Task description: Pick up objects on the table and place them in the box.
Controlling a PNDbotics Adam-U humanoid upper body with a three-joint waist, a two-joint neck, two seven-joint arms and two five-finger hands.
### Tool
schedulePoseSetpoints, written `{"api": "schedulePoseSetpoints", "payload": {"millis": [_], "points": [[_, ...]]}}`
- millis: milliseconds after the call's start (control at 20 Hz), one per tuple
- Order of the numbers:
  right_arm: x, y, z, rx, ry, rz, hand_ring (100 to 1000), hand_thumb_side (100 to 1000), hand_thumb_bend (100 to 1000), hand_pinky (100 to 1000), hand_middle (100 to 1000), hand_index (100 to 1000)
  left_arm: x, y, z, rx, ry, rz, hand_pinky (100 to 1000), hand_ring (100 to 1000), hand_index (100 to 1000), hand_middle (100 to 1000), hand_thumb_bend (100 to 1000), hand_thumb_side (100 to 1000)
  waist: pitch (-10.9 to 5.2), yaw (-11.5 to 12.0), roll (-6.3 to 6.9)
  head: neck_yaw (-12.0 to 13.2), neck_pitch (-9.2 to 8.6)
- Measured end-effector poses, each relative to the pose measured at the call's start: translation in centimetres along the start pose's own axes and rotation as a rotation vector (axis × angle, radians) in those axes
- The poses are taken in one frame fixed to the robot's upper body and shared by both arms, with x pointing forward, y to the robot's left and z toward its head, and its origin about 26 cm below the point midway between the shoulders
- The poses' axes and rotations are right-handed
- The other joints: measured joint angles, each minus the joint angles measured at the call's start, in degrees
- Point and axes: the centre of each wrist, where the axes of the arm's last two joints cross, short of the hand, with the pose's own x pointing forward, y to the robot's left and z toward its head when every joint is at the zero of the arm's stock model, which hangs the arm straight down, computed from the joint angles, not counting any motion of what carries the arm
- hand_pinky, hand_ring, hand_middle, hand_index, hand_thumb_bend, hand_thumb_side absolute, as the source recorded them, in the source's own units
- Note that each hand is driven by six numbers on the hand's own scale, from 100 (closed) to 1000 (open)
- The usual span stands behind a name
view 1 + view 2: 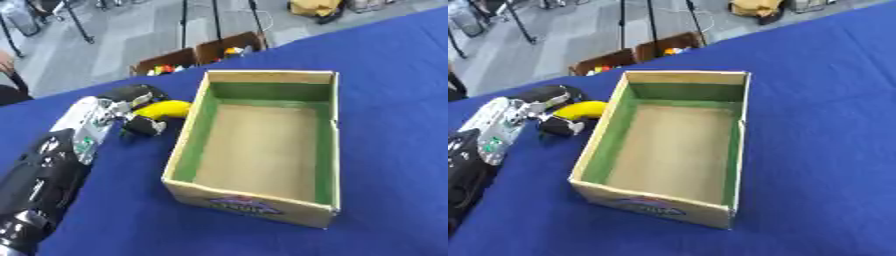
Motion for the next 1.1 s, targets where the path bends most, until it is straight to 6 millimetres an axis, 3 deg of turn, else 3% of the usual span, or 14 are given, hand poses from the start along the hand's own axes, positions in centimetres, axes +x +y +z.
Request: {"api": "schedulePoseSetpoints", "payload": {"millis": [400,550,1100], "points": [[0.0,0.0,0.0,-0.003,0.000,-0.002,861,1000,100,739,774,910,-0.3,-0.5,0.0,0.027,0.024,0.000,389,563,802,714,100,358,0.00,0.0,-0.25,0.0,-0.01],[0.0,0.0,0.0,-0.004,-0.001,-0.002,861,1000,100,740,774,910,-0.3,-0.6,0.0,0.032,0.028,-0.002,342,524,765,652,100,347,0.00,0.0,-0.32,0.0,-0.02],[-0.1,-0.1,-0.1,-0.009,0.001,-0.002,862,1000,100,740,774,911,-0.6,-1.2,0.1,0.088,0.059,-0.034,315,510,739,628,100,358,-0.01,0.2,-0.67,-0.3,-0.04]]}}
